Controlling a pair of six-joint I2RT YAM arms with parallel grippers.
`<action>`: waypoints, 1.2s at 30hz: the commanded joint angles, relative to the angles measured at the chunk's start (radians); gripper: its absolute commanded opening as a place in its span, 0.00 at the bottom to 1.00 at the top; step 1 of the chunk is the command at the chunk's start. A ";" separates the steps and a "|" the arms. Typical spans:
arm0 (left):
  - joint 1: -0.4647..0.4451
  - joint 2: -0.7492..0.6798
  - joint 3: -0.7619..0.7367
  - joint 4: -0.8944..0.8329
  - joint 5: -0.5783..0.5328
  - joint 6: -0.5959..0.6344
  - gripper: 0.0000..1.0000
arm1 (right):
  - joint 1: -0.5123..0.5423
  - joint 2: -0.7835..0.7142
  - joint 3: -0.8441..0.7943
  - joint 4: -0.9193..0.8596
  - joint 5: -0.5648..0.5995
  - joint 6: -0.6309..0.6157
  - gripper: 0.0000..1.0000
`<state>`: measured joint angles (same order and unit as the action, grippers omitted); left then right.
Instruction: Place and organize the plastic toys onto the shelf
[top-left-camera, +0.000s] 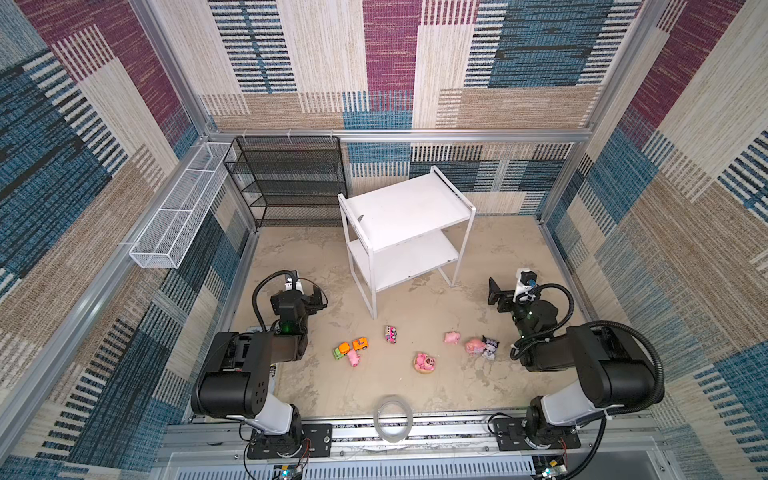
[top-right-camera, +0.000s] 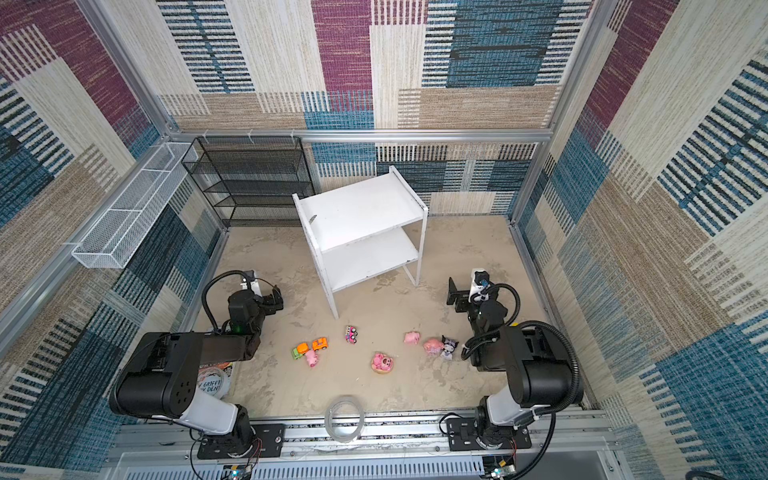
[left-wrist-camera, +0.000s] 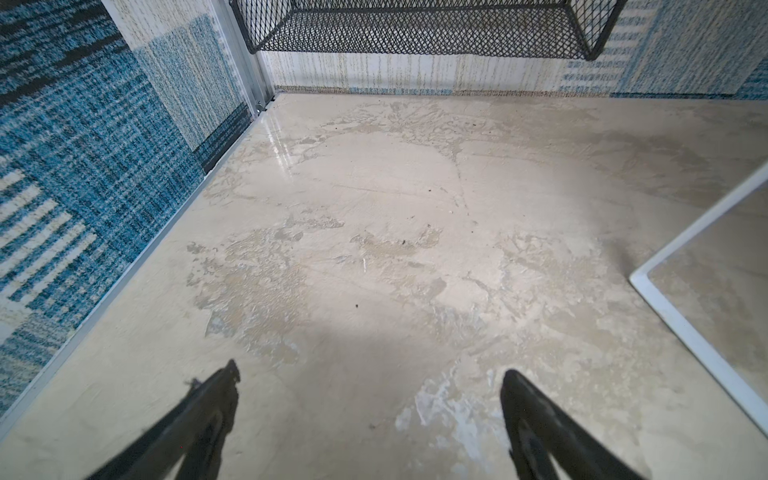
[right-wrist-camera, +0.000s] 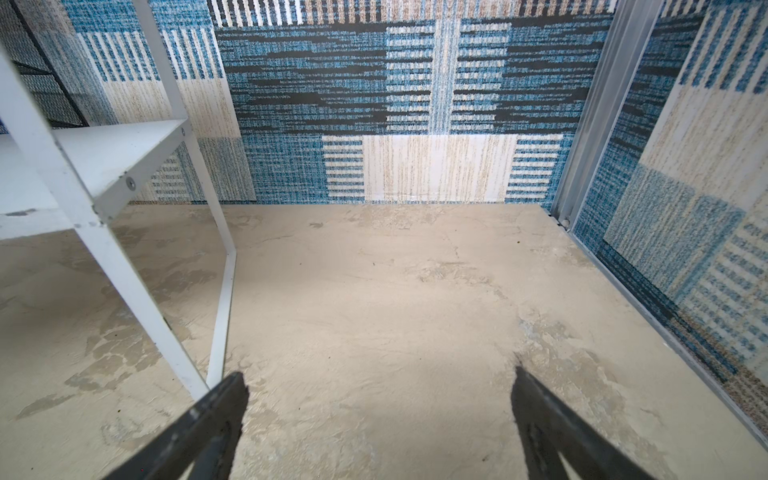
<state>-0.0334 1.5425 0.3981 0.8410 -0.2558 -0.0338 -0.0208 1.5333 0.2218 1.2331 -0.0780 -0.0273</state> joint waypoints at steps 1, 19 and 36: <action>0.004 -0.003 0.006 0.020 0.015 0.028 0.99 | 0.000 -0.001 0.005 0.019 0.001 -0.004 1.00; -0.035 -0.226 0.258 -0.587 -0.307 -0.122 0.99 | 0.001 -0.001 0.005 0.019 0.001 -0.003 1.00; -0.117 -0.351 0.586 -1.650 -0.168 -0.607 0.99 | 0.001 0.000 0.007 0.016 0.000 -0.003 1.00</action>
<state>-0.1467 1.2167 0.9882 -0.6498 -0.5266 -0.5842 -0.0208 1.5333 0.2222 1.2324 -0.0780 -0.0269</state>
